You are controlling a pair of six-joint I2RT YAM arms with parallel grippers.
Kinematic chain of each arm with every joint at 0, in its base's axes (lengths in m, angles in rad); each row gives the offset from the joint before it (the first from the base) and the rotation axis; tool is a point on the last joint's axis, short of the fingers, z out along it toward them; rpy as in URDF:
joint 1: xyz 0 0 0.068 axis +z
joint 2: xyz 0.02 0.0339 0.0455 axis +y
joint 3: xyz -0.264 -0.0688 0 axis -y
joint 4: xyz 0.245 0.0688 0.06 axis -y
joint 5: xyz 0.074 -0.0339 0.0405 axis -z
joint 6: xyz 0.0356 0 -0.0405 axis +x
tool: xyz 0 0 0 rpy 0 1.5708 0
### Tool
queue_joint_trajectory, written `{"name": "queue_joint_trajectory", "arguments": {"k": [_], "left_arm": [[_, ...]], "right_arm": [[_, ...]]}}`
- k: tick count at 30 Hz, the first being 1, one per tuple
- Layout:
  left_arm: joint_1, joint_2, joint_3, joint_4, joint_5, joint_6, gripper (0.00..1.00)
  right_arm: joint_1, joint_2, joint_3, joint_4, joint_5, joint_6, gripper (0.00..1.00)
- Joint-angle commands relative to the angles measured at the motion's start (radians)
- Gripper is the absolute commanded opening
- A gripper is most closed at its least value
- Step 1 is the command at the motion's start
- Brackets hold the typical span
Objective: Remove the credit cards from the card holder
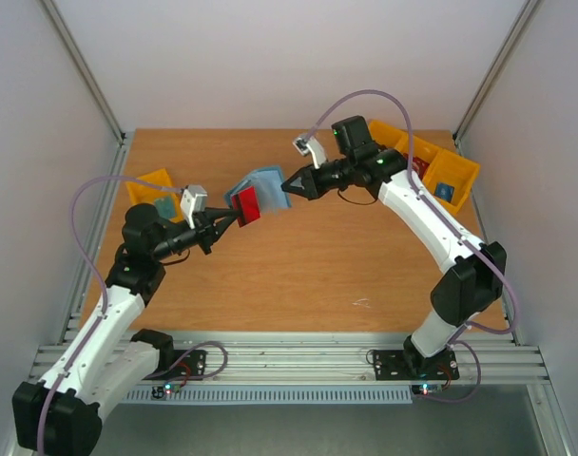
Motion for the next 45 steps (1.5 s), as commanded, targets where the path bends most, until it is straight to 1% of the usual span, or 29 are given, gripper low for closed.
{"name": "queue_joint_trajectory", "arguments": {"k": [1, 5, 8, 10, 12, 15, 17, 19, 22, 24, 26, 28, 32, 37, 38, 39, 41, 43, 45], "left_arm": [[0.005, -0.021, -0.016, -0.060, -0.049, 0.100, 0.00], [0.010, -0.024, -0.022, -0.094, -0.080, 0.137, 0.00], [0.009, -0.035, -0.023, -0.095, -0.073, 0.183, 0.00], [0.010, -0.046, -0.020, -0.094, -0.064, 0.238, 0.00], [0.008, -0.056, -0.012, -0.095, -0.074, 0.368, 0.00], [0.004, -0.073, 0.000, -0.095, -0.133, 0.553, 0.00], [0.001, -0.086, 0.002, -0.095, -0.174, 0.687, 0.00], [-0.003, -0.096, -0.001, -0.090, -0.205, 0.854, 0.00], [-0.008, -0.113, -0.007, -0.054, -0.222, 1.023, 0.00], [-0.010, -0.125, -0.013, -0.021, -0.205, 1.140, 0.00], [-0.011, -0.138, -0.016, -0.001, -0.166, 1.206, 0.00], [-0.012, -0.149, -0.015, 0.011, -0.116, 1.244, 0.00], [-0.018, -0.170, 0.002, 0.005, -0.026, 1.228, 0.00], [-0.028, -0.176, 0.031, -0.018, 0.001, 1.210, 0.00], [-0.029, -0.174, 0.038, -0.018, 0.004, 1.197, 0.00], [-0.030, -0.172, 0.045, -0.017, 0.010, 1.182, 0.00], [-0.032, -0.172, 0.055, -0.016, 0.027, 1.123, 0.00], [-0.035, -0.173, 0.062, -0.015, 0.041, 1.070, 0.00], [-0.038, -0.171, 0.073, -0.005, 0.050, 0.978, 0.00]], "right_arm": [[-0.055, -0.056, -0.075, 0.037, -0.018, 0.070, 0.01], [-0.076, -0.053, -0.128, 0.043, -0.037, 0.092, 0.01], [-0.076, -0.022, -0.157, 0.050, -0.073, 0.108, 0.01], [-0.075, -0.002, -0.190, 0.102, -0.123, 0.140, 0.01], [-0.068, 0.024, -0.224, 0.171, -0.176, 0.200, 0.01], [-0.048, 0.075, -0.256, 0.261, -0.233, 0.272, 0.01], [-0.044, 0.115, -0.292, 0.354, -0.281, 0.346, 0.01], [-0.043, 0.164, -0.318, 0.428, -0.315, 0.410, 0.01], [-0.043, 0.246, -0.331, 0.446, -0.330, 0.459, 0.01], [-0.044, 0.288, -0.343, 0.452, -0.345, 0.463, 0.01], [-0.044, 0.332, -0.352, 0.454, -0.360, 0.462, 0.01], [-0.045, 0.377, -0.359, 0.457, -0.377, 0.462, 0.01], [-0.050, 0.438, -0.380, 0.461, -0.393, 0.447, 0.01], [-0.086, 0.436, -0.414, 0.457, -0.363, 0.441, 0.02], [-0.096, 0.430, -0.420, 0.455, -0.353, 0.444, 0.05], [-0.108, 0.424, -0.427, 0.452, -0.342, 0.446, 0.10], [-0.132, 0.403, -0.440, 0.436, -0.319, 0.438, 0.24], [-0.151, 0.368, -0.444, 0.380, -0.288, 0.379, 0.36], [-0.165, 0.317, -0.434, 0.299, -0.252, 0.311, 0.45]]}}
